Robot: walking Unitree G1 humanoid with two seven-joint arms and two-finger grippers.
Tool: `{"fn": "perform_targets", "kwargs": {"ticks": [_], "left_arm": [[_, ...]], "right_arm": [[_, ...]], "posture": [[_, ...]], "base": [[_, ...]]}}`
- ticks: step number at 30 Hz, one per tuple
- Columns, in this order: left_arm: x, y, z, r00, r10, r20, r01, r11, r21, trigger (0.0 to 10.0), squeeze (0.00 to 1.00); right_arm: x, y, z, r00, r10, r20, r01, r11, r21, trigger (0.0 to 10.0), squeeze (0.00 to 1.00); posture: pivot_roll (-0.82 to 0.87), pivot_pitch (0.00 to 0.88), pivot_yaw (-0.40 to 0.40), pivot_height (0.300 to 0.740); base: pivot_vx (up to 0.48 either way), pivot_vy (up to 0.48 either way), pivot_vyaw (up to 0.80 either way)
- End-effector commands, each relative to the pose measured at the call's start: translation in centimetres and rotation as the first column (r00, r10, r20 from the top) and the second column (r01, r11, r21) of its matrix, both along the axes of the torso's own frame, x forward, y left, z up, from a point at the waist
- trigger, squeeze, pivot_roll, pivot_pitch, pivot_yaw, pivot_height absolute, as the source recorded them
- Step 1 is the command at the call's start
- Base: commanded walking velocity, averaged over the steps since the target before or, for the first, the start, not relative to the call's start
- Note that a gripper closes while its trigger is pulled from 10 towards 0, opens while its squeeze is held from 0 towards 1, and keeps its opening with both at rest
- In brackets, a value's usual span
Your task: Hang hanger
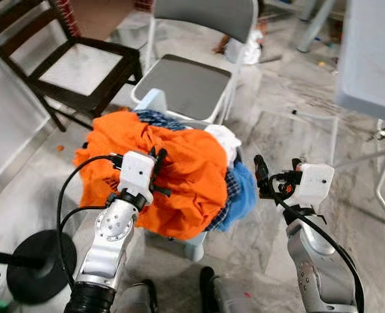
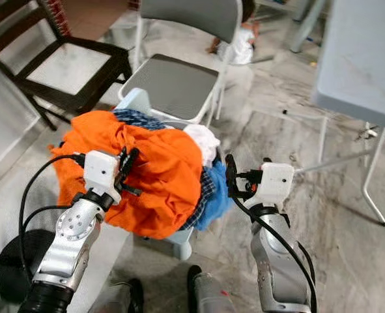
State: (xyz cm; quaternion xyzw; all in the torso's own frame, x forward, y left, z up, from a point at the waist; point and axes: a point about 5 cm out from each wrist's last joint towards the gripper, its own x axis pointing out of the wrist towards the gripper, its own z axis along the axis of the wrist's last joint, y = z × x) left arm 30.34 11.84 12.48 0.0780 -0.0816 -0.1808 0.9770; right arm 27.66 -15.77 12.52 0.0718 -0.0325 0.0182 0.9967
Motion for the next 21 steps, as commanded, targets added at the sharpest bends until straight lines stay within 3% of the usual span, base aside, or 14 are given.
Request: {"fn": "perform_targets", "kwargs": {"ticks": [1, 5, 14, 21], "left_arm": [[0.3, -0.2, -0.5, 1.0, -0.02, -0.013, 0.02, 0.999, 0.033, 10.0, 0.0], [0.6, 0.1, -0.6, 1.0, 0.01, -0.025, -0.01, 1.0, 0.025, 10.0, 0.0], [-0.4, 2.6, -2.4, 0.994, 0.096, -0.056, -0.094, 0.995, 0.044, 10.0, 0.0], [-0.5, 2.3, -3.2, 0.993, 0.091, -0.08, -0.086, 0.995, 0.058, 10.0, 0.0]], "right_arm": [[0.2, 0.2, -0.5, 1.0, 0.002, -0.01, -0.002, 1.0, 0.001, 10.0, 0.0], [0.5, 0.2, -0.5, 1.0, -0.001, -0.006, 0.001, 1.0, 0.021, 10.0, 0.0], [0.2, -0.6, -2.0, 0.998, -0.059, -0.026, 0.061, 0.996, 0.068, 10.0, 0.0], [0.2, -0.6, -3.4, 0.996, -0.069, -0.057, 0.074, 0.994, 0.084, 10.0, 0.0]], "posture": [[-0.05, 0.183, -0.005, 0.74], [-0.04, 0.176, -0.002, 0.74], [-0.02, 0.094, 0.025, 0.74], [0.01, 0.02, 0.03, 0.74]], "base": [[0.0, 0.0, -0.8], [0.0, 0.0, -0.8], [0.0, 0.0, 0.0], [0.0, 0.0, 0.0]]}}
